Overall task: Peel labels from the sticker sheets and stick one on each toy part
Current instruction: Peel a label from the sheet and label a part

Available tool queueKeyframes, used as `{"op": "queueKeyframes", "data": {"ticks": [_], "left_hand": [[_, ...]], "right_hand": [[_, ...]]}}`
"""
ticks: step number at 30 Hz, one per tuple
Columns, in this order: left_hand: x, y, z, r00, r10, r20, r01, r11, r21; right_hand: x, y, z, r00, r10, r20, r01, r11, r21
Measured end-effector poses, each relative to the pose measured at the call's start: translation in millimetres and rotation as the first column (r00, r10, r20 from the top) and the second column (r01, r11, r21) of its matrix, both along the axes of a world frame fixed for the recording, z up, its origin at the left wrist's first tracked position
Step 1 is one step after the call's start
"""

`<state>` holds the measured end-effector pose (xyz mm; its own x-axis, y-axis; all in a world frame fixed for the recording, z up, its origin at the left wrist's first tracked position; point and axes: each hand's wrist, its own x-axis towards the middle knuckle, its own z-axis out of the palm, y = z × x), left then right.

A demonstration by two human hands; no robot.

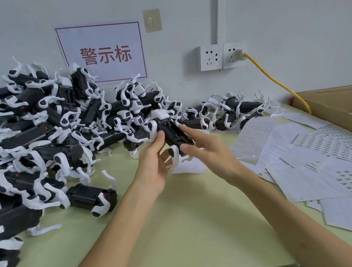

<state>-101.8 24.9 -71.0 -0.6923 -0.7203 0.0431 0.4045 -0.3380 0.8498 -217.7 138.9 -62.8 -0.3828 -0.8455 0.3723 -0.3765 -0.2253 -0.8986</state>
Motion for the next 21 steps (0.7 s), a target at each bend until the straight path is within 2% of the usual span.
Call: {"op": "queueKeyframes", "data": {"ticks": [2,4,8,11,12,14,16,17,18,20,21], "left_hand": [[0,-2,-2,0.998,0.056,0.034,-0.056,0.998,-0.006],[-2,-3,-2,0.995,0.072,0.072,-0.071,0.997,-0.011],[-1,0,0,0.988,-0.020,0.156,0.010,0.998,0.063],[2,1,1,0.975,-0.139,0.176,0.132,0.990,0.051],[2,1,2,0.974,-0.148,0.172,0.143,0.989,0.044],[1,0,3,0.981,-0.085,0.173,0.074,0.995,0.071],[1,-4,5,0.989,-0.007,0.150,-0.014,0.990,0.140],[2,-8,6,0.993,0.011,0.120,-0.033,0.982,0.184],[4,-11,7,0.997,0.016,0.081,-0.034,0.974,0.225],[9,-18,7,1.000,0.019,0.022,-0.024,0.963,0.269],[9,-20,7,1.000,0.021,0.003,-0.022,0.960,0.281]], "right_hand": [[5,-1,-3,0.991,-0.032,-0.128,0.035,0.999,0.021],[7,-3,-6,0.987,-0.066,-0.148,0.065,0.998,-0.012],[2,-3,-8,0.976,-0.137,-0.171,0.129,0.990,-0.058],[1,-2,-7,0.974,-0.106,-0.198,0.092,0.993,-0.078],[1,-2,-7,0.981,-0.070,-0.182,0.055,0.995,-0.085],[0,-4,-5,0.998,-0.035,-0.054,0.030,0.995,-0.094],[-9,-6,-7,0.990,-0.142,-0.003,0.142,0.989,-0.035],[-15,-6,-9,0.972,-0.220,-0.082,0.224,0.974,0.041],[-21,-6,-12,0.932,-0.269,-0.242,0.309,0.940,0.144],[-27,-6,-19,0.809,-0.161,-0.565,0.411,0.842,0.349],[-27,-6,-23,0.770,-0.061,-0.635,0.418,0.799,0.431]]}}
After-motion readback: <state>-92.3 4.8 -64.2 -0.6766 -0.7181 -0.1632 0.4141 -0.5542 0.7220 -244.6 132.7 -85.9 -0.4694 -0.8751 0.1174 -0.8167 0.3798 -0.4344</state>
